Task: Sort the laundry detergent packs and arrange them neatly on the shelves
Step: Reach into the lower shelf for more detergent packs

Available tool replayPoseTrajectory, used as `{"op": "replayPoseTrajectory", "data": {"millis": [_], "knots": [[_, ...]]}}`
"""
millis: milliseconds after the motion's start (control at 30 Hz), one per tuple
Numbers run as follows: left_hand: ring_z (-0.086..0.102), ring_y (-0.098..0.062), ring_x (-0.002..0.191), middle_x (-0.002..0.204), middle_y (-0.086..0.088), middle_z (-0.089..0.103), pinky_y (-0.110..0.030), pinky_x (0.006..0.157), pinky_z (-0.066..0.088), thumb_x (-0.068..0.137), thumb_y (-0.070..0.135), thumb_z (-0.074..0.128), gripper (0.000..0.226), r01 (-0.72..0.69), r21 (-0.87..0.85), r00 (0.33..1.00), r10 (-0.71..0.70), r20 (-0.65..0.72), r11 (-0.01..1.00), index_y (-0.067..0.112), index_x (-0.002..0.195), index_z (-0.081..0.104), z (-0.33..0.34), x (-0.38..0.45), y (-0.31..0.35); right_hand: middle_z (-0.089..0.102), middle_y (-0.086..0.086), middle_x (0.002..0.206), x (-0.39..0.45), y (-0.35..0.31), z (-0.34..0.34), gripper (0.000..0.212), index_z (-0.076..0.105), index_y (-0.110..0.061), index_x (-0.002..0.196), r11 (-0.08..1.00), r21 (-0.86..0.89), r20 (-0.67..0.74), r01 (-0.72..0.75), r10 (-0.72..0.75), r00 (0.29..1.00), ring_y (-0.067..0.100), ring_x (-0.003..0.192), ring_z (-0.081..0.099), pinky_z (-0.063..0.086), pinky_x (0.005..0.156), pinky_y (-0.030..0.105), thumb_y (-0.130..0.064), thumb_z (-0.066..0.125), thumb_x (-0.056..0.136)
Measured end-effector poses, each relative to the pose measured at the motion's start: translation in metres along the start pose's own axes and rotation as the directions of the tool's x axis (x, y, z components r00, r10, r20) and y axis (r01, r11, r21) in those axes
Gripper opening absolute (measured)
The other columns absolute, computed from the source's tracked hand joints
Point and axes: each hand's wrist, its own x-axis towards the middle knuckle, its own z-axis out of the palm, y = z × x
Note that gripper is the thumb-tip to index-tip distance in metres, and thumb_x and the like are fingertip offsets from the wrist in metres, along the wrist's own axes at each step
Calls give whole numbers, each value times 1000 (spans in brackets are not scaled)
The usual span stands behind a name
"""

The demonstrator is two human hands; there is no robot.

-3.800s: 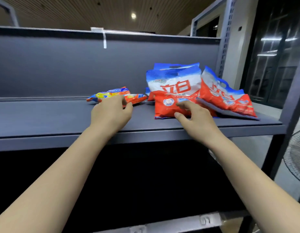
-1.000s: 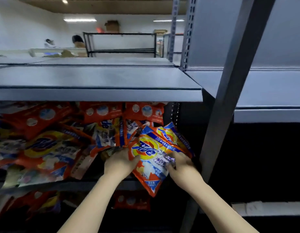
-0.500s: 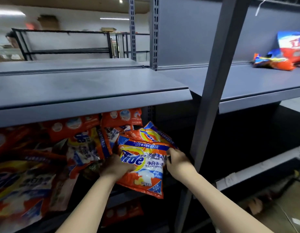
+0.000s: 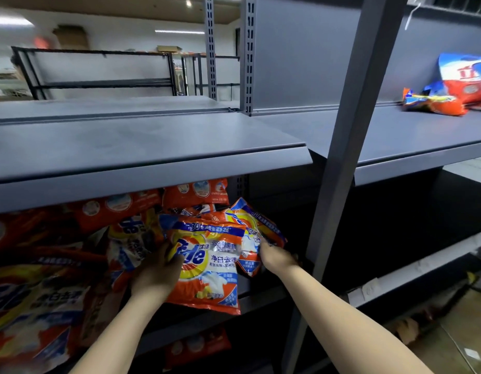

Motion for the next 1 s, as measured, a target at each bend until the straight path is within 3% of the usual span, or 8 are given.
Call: {"op": "replayPoseTrajectory", "data": {"millis": [67,133,300,400,600,733,867,1000], "knots": [[36,-30,134,151,-8,35,-35,105,29,96,31,48,53,-8,-41,999,6,-49,999,22,146,33,-6,0,-6,42,8,146,16,6,10,63,38,-16,144,956,273,27,-110,107,994,28,134,40,29,112,35,-55,38,95],[34,-30,136,152,-8,32,-36,107,27,96,28,48,55,-9,-56,999,7,-41,998,21,148,29,-8,1,-13,46,10,143,27,12,19,73,41,-16,141,901,401,85,-163,141,986,30,131,44,33,111,41,-63,50,86],[33,-30,137,151,-9,34,-38,110,26,98,33,45,54,-4,-75,999,0,-53,997,18,148,30,-6,4,-24,59,17,128,34,3,19,47,49,-4,132,807,585,61,-84,60,996,32,114,59,47,98,40,-24,61,91],[38,-30,133,149,-8,39,-38,106,30,98,38,43,52,-14,-67,993,6,-121,998,21,146,35,-4,4,-20,63,18,121,31,0,20,35,57,-3,123,816,577,-97,32,29,995,33,109,61,50,95,41,-12,59,90],[53,-39,116,136,-14,52,-42,87,42,97,44,41,48,37,-8,938,-38,-346,999,23,140,45,-4,-5,-15,69,14,102,-2,-15,6,24,65,-5,107,715,608,-423,345,-76,903,28,95,66,54,87,40,0,48,91],[61,-44,92,119,-23,60,-37,67,35,97,37,43,37,47,-28,873,-55,-484,999,14,123,57,-9,-17,-7,65,-10,76,-37,-22,-10,22,68,-15,94,765,392,-586,511,-220,780,-1,66,59,41,55,7,-5,49,91],[62,-43,73,91,-26,65,-33,60,34,96,37,46,34,-34,11,826,35,-563,999,9,106,63,-14,-35,1,53,-11,61,-72,-22,-15,17,56,-26,79,918,-138,-654,372,-366,661,4,53,50,26,44,22,-25,47,93],[50,-30,52,55,-10,51,-30,56,33,90,26,57,19,-70,20,812,69,-580,997,7,90,62,-16,-59,15,58,-5,57,-106,-8,-20,16,61,-18,67,833,-325,-780,448,-504,372,15,47,55,28,43,18,-18,53,81]]}}
